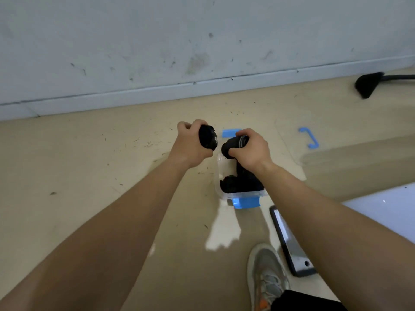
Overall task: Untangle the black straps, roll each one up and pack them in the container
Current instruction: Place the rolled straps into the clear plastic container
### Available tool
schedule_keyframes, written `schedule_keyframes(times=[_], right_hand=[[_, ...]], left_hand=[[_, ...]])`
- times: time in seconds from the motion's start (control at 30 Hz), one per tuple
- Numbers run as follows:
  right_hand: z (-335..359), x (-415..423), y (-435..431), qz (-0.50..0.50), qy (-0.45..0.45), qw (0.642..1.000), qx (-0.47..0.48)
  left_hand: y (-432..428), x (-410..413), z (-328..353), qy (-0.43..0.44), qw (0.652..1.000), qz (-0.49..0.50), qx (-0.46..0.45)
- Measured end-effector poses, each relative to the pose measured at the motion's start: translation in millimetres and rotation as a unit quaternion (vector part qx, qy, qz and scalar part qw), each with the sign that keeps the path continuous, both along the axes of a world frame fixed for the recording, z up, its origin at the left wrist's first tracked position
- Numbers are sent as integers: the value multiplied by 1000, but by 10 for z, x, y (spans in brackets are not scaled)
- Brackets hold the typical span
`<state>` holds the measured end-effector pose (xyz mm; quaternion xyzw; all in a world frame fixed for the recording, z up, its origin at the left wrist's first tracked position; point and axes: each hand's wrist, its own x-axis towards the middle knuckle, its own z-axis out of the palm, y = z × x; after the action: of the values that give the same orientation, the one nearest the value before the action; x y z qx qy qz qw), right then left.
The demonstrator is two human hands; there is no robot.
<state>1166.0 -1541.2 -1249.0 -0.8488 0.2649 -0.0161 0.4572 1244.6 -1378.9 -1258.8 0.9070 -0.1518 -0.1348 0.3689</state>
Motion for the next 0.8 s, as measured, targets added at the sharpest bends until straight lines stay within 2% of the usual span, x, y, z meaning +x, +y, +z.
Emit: schedule_keyframes(times=[0.13, 0.27, 0.4, 0.53, 0.7, 0.8], right_hand=[[-273, -15, -167, 19, 40, 999, 1], [-537, 66, -236, 61, 63, 996, -13], [-789, 104, -259, 108, 83, 988, -77], [-923, 102, -282, 148, 91, 973, -153], [-1070, 131, -279, 168, 79, 965, -184], [-1109, 173, -276, 169, 96, 960, -201]], left_hand=[[-370, 175, -91, 16, 1000, -26, -3], [-610, 349, -316, 25, 994, -81, 63], [-719, 461, -525, -42, 974, -148, 165], [-811, 470, -675, -169, 934, -193, 248], [-870, 486, -744, -195, 912, -201, 300], [-842, 432, -755, -196, 922, -169, 287]])
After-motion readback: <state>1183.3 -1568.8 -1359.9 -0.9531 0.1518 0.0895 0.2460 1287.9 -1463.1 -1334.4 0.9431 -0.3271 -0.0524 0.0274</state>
